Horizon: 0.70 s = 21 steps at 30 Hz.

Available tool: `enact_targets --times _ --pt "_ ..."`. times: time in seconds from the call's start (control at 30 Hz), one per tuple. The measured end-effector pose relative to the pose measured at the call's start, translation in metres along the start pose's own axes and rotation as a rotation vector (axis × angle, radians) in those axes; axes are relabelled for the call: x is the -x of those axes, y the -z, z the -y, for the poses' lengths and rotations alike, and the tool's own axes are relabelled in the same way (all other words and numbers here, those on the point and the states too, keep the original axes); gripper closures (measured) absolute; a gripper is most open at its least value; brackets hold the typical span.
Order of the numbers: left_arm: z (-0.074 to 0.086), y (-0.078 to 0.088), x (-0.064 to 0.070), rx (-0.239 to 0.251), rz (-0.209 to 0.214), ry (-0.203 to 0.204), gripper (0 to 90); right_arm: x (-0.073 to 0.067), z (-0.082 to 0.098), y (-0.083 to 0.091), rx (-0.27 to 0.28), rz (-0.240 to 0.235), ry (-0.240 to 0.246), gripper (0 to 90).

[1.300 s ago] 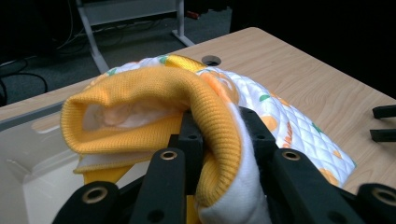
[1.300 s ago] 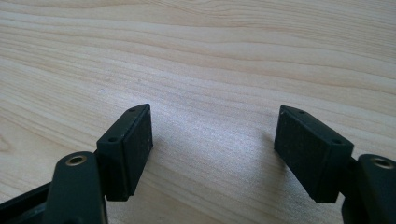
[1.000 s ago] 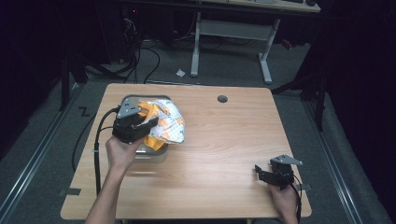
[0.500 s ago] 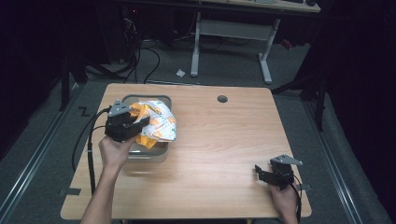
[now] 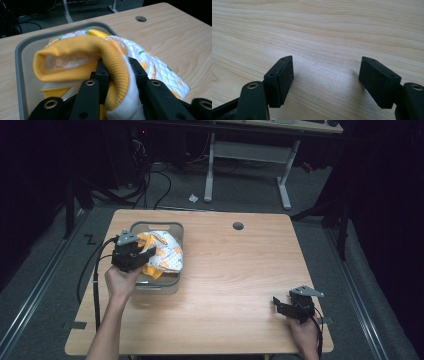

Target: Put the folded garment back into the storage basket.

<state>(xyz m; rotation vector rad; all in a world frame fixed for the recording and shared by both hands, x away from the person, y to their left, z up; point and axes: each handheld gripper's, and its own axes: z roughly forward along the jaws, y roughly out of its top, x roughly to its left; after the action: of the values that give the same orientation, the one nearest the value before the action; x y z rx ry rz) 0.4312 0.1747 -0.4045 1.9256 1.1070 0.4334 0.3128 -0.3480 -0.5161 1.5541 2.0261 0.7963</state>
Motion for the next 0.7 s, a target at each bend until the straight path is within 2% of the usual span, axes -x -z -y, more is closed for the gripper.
enact_targets --times 0.17,0.27,0.33,0.5,0.57,0.6,0.7 --pt "0.006 -0.009 -0.006 -0.024 0.001 0.011 73.4 0.0 0.0 0.0 0.0 0.0 0.0 28.3" --pt "0.01 -0.013 -0.008 -0.043 -0.012 0.008 73.3 0.0 0.0 0.0 0.0 -0.001 0.0 28.3" --pt "0.013 -0.017 -0.011 -0.073 -0.013 0.003 73.1 0.0 0.0 0.0 0.0 -0.001 0.0 28.3" --pt "0.014 -0.023 -0.013 -0.109 -0.014 -0.003 72.8 0.0 0.0 0.0 0.0 0.0 0.0 28.3" --pt "0.015 -0.03 -0.014 -0.149 -0.015 -0.007 72.7 0.0 0.0 0.0 0.0 0.0 -0.001 28.3" --pt "0.015 -0.03 -0.014 -0.149 -0.015 -0.007 72.7 0.0 0.0 0.0 0.0 0.0 -0.001 28.3" --pt "0.016 -0.036 -0.014 -0.186 -0.029 -0.034 72.6 0.0 0.0 0.0 0.0 0.0 -0.002 28.3"
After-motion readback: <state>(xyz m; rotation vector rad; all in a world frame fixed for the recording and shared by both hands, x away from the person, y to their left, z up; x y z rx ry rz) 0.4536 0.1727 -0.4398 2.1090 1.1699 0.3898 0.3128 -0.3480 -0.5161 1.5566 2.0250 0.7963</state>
